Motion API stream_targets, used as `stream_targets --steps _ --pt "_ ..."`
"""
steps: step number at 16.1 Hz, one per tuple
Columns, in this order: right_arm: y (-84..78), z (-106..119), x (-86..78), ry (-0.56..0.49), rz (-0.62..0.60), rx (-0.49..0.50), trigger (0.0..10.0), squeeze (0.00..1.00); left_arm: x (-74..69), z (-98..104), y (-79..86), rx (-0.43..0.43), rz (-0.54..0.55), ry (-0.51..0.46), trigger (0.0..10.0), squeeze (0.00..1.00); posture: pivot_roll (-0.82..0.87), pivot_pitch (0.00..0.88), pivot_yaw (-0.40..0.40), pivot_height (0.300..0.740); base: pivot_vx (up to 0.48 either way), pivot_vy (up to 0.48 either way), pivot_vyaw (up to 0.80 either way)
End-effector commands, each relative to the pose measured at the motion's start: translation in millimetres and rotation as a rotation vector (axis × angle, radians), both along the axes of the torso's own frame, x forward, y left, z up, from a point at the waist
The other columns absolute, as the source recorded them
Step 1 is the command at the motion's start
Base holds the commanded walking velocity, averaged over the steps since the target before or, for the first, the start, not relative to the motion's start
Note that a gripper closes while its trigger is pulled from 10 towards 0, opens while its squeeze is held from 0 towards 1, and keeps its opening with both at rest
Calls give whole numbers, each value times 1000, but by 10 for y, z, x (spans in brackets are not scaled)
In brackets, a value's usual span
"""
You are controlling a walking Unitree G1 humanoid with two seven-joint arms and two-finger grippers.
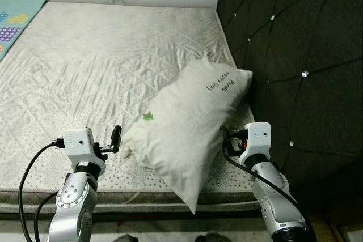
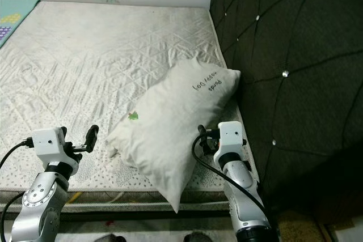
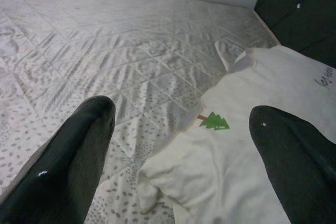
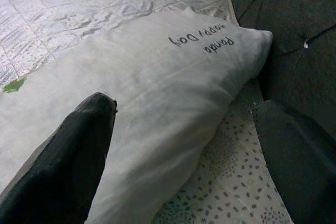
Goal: Clean up the room
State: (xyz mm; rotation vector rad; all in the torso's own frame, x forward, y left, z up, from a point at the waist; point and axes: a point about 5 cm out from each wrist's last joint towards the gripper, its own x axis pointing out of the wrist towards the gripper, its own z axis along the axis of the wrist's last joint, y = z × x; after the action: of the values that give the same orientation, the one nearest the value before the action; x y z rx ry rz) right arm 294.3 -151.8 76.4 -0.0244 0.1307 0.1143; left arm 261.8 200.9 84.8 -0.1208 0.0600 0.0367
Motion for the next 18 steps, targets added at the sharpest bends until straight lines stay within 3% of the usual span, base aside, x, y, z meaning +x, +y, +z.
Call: stream_targets --steps 1,2,5,9,18 --pt "0 21 -3 -4 2 0 10000 0 -30 -31 33 -17 27 30 10000 0 -61 146 -26 645 0 0 0" --pt "-2 21 -5 -3 -1 0 10000 0 -17 -23 41 -44 29 27 10000 0 -63 147 -25 635 0 0 0" --pt "10 28 -10 -7 2 5 10000 0 -15 5 34 4 25 -1 10000 0 -64 149 -24 601 0 0 0" --pt "-2 37 12 -5 -18 12 10000 0 -26 19 105 35 58 3 10000 0 -62 155 -32 601 0 0 0" --pt "66 52 25 -5 9 35 10000 0 -37 31 109 6 47 -9 10000 0 -60 170 -41 581 0 0 0"
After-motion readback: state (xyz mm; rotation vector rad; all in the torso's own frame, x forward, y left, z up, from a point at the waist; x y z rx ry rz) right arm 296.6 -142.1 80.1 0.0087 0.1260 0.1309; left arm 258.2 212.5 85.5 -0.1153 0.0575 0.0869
